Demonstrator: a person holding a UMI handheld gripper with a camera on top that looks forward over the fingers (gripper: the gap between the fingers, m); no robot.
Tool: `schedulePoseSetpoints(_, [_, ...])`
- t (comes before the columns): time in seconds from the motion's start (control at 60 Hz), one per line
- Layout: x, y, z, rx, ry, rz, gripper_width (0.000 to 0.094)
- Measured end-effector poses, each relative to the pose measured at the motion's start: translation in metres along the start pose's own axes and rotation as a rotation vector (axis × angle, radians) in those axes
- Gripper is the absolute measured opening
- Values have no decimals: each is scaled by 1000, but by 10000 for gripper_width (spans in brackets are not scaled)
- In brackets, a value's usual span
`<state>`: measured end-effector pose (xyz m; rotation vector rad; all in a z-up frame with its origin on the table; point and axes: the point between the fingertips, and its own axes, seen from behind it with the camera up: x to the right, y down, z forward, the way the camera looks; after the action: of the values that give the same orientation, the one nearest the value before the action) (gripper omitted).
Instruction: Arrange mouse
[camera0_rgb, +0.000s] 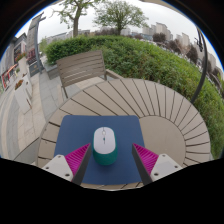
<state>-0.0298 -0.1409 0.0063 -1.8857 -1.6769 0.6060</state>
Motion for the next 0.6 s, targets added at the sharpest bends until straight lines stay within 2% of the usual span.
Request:
schedulePoseSetpoints(0.067, [9,0,-31,-26,28,37,852])
schedulePoseSetpoints(0.233, [12,16,-142,-95,11,52,849])
schedulePoseSetpoints(0.4, [37,36,-230,-102,83,15,850])
schedulePoseSetpoints(0.6, [50,51,-285,-74,69,50,849])
